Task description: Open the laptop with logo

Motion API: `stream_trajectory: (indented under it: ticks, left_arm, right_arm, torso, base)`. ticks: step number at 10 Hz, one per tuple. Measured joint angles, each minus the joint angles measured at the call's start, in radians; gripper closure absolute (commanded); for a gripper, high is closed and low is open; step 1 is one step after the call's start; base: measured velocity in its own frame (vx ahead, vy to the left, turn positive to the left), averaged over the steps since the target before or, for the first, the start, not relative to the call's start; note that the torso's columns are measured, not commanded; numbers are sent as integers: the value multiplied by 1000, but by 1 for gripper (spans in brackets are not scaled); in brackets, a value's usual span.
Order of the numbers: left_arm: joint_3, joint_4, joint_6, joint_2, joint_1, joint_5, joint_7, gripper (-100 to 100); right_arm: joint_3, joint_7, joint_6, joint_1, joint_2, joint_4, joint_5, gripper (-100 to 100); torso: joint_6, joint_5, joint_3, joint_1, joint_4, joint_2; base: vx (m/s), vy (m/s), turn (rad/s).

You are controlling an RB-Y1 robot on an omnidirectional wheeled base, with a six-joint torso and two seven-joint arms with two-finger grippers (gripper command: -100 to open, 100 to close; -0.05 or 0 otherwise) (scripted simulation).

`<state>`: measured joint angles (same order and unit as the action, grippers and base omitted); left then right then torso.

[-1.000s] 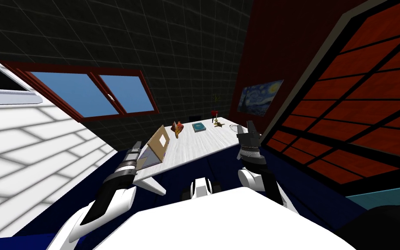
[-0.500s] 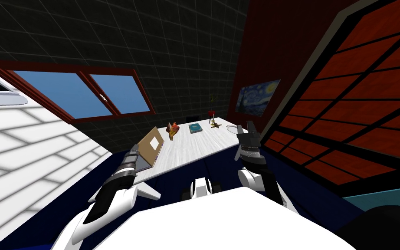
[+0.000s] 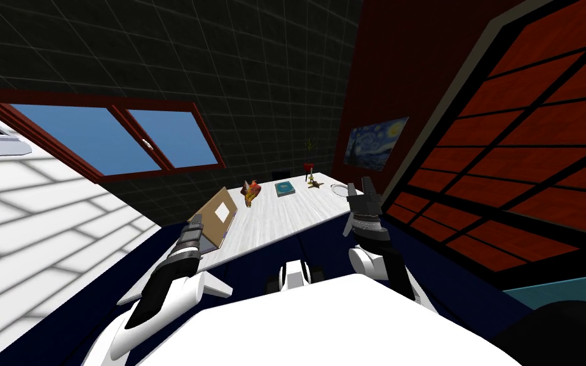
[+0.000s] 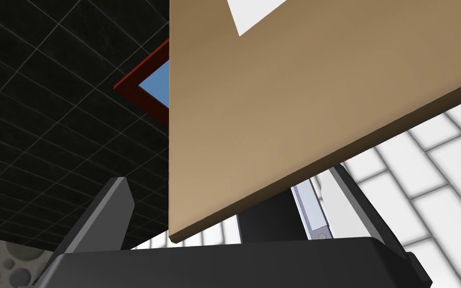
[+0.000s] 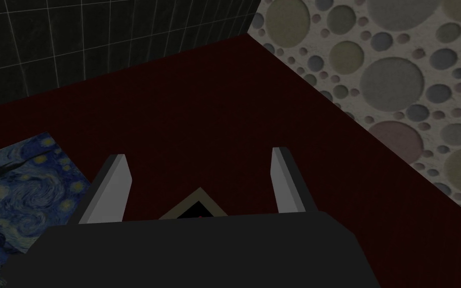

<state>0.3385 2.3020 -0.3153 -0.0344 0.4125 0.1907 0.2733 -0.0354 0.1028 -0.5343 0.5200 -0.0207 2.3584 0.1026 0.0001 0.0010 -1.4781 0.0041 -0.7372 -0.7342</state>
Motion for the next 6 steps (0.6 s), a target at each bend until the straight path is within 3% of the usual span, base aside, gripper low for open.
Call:
stream_trajectory:
  ticks: [1,3,6]
  left_arm:
    - [0,2,-4,0,0,0,0,100]
    - [1,9,-21,5,-4,-16,-11,100]
    - [-1,37,-88,7,-20,-77,-79,100]
  right_arm:
    - [0,0,0,0,0,0,0,0]
    - [0,0,0,0,0,0,0,0]
    - [0,0,0,0,0,0,0,0]
  torso:
    - [0,0,1,-3,0,-2]
    - [-1,2,4,-1,-3,-7]
    - [-2,4,3,0,1,-4]
  base:
    - [6,6,10]
    - [4,75,80]
    - [-10,88,51]
